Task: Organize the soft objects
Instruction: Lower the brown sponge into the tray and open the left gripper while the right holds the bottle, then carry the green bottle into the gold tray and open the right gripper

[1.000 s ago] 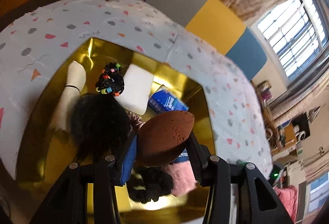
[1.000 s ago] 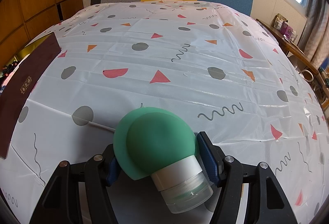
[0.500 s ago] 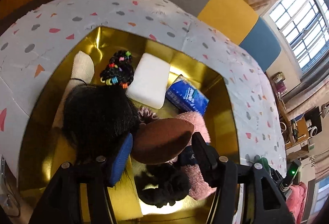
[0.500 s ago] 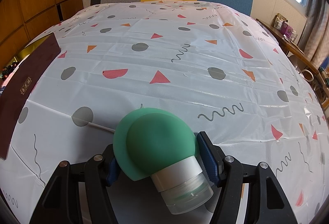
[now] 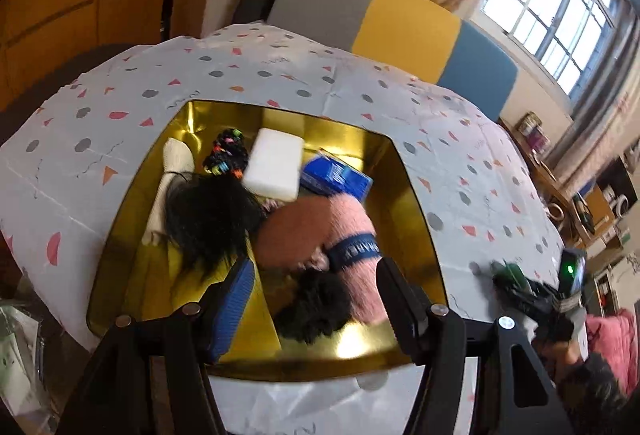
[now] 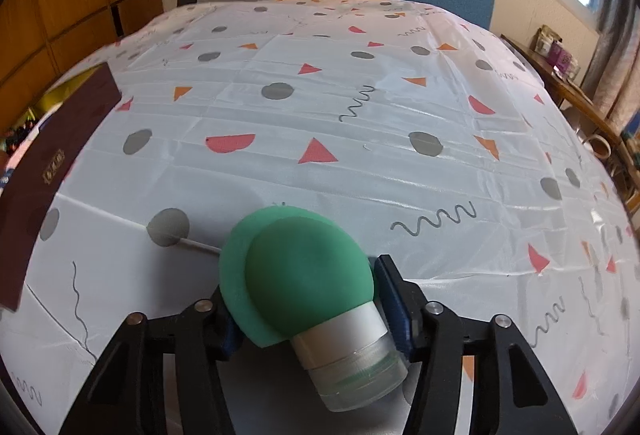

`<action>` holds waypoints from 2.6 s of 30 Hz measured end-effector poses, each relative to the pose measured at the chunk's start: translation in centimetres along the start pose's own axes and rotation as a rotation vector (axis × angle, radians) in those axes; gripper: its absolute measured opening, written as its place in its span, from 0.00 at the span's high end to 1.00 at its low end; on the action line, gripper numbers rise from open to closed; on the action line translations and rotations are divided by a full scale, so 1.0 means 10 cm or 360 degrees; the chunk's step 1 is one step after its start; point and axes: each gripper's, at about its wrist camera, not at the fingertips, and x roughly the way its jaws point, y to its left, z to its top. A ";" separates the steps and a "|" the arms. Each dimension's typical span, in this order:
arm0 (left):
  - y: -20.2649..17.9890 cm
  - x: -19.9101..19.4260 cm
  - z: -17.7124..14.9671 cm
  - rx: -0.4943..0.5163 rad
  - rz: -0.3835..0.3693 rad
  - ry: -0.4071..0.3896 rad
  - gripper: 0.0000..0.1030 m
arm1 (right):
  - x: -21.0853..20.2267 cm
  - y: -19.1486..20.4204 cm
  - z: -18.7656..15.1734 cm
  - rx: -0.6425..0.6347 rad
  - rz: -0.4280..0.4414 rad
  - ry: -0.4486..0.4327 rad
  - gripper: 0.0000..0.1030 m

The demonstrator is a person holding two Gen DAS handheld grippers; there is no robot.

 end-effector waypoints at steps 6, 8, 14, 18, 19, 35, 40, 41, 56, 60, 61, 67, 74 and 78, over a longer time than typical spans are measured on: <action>-0.03 -0.09 -0.08 0.0048 0.0019 -0.0010 0.38 | -0.04 0.03 0.00 0.0041 0.0013 0.0047 0.48; -0.02 -0.12 -0.10 0.0059 0.0027 -0.0021 0.38 | -0.06 0.07 -0.01 0.0058 0.0019 0.0053 0.48; 0.06 -0.21 -0.14 0.0043 0.0046 -0.0041 0.38 | -0.12 0.24 -0.04 0.0060 0.0018 0.0046 0.52; 0.15 -0.26 -0.16 0.0021 0.0052 -0.0049 0.38 | -0.20 0.35 0.03 0.0059 0.0071 0.0035 0.56; 0.18 -0.26 -0.16 0.0013 0.0054 -0.0050 0.38 | -0.20 0.41 0.04 0.0028 0.0053 0.0035 0.56; 0.38 -0.33 -0.21 -0.0051 0.0091 -0.0059 0.38 | -0.78 1.41 0.61 -0.0216 0.0351 -0.0196 0.57; 0.39 -0.34 -0.21 -0.0050 0.0099 -0.0054 0.38 | -0.83 2.11 0.87 -0.0383 0.0506 -0.0224 0.57; 0.39 -0.34 -0.21 -0.0050 0.0102 -0.0053 0.38 | -0.82 2.23 0.92 -0.0417 0.0522 -0.0224 0.57; 0.42 -0.35 -0.24 -0.0010 0.0160 -0.0044 0.38 | -0.17 3.14 1.34 -0.0573 0.0466 -0.0048 0.57; 0.42 -0.34 -0.25 -0.0003 0.0163 -0.0033 0.38 | 0.01 3.23 1.29 -0.0586 0.0464 0.0033 0.55; 0.43 -0.33 -0.25 -0.0003 0.0166 -0.0027 0.38 | 0.03 3.25 1.27 -0.0592 0.0467 0.0050 0.54; 0.43 -0.31 -0.26 -0.0008 0.0164 -0.0019 0.38 | 0.07 3.26 1.21 -0.0608 0.0458 0.0052 0.50; 0.42 -0.31 -0.27 0.0001 0.0167 -0.0018 0.38 | 0.08 3.21 1.17 -0.0552 0.0529 0.0084 0.44; 0.40 -0.33 -0.28 0.0010 0.0169 -0.0024 0.38 | 0.05 3.16 1.15 -0.0510 0.0555 0.0090 0.42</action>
